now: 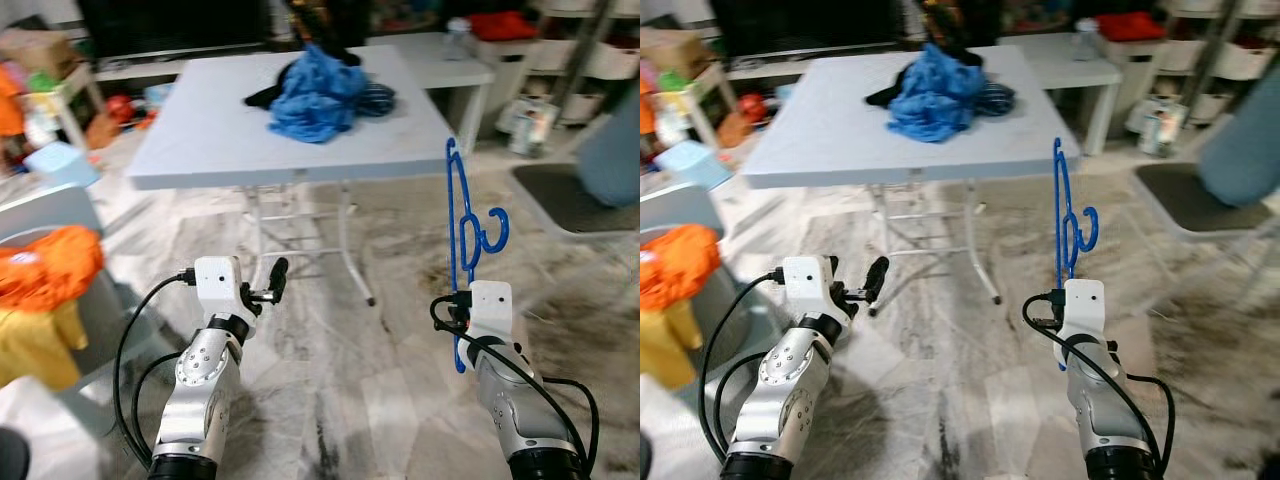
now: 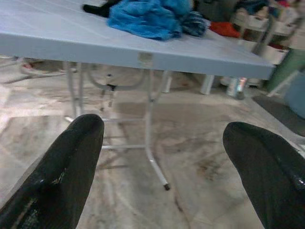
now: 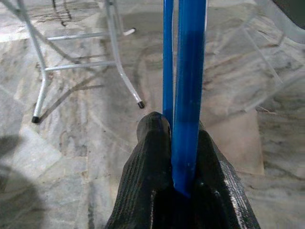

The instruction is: Hang hanger

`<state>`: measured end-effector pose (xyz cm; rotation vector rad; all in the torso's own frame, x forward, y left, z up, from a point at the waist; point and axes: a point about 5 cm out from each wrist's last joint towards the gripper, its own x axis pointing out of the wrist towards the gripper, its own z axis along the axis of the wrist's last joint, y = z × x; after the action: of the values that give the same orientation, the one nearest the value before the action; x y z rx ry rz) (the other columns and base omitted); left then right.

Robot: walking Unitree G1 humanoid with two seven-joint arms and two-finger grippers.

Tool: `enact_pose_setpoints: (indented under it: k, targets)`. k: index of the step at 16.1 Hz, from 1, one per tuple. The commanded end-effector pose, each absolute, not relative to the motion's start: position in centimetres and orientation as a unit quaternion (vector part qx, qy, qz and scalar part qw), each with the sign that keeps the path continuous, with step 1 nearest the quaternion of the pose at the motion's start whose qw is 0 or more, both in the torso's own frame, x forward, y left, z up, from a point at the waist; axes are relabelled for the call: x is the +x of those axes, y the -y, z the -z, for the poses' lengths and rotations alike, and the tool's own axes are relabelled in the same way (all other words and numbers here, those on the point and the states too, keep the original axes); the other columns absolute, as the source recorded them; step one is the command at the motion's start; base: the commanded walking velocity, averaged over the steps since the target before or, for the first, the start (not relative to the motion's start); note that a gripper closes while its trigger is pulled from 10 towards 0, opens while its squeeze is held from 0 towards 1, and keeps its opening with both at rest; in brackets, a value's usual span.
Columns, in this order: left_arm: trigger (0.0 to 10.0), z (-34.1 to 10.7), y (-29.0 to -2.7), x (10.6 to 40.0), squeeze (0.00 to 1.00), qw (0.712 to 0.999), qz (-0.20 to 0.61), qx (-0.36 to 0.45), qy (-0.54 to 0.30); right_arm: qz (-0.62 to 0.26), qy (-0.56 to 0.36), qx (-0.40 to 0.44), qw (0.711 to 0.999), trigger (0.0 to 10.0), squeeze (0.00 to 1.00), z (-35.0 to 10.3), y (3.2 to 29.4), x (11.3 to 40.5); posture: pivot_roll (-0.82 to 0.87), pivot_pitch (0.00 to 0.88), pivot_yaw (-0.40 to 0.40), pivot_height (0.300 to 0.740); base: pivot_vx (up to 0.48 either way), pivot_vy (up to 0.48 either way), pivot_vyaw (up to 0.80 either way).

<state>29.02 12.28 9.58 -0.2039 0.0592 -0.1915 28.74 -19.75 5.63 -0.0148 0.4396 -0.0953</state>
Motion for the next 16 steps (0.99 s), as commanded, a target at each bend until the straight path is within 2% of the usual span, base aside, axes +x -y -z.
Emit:
enact_pose_setpoints:
  k: [1,7,16]
  targets:
    - [10.0,-9.77,-12.29,29.2,0.0,0.989,0.098,-0.103,-0.031,0.047,-0.205,-0.006,0.978,10.0,0.0,-6.34,19.61,29.11,-0.16,0.0,0.038,0.74,0.0,0.0,-0.8]
    - [10.0,-9.92,-11.87,29.07,0.0,0.984,0.123,-0.122,-0.033,0.045,-0.209,-0.009,0.977,10.0,0.0,-6.13,19.64,29.08,-0.16,0.0,0.036,0.74,0.0,0.266,-0.58]
    - [10.0,-9.94,-11.56,29.27,0.0,0.982,0.141,-0.122,-0.039,0.04,-0.208,-0.013,0.977,10.0,0.0,-6.15,19.36,29.42,-0.16,0.0,0.038,0.74,0.278,0.273,-0.7]
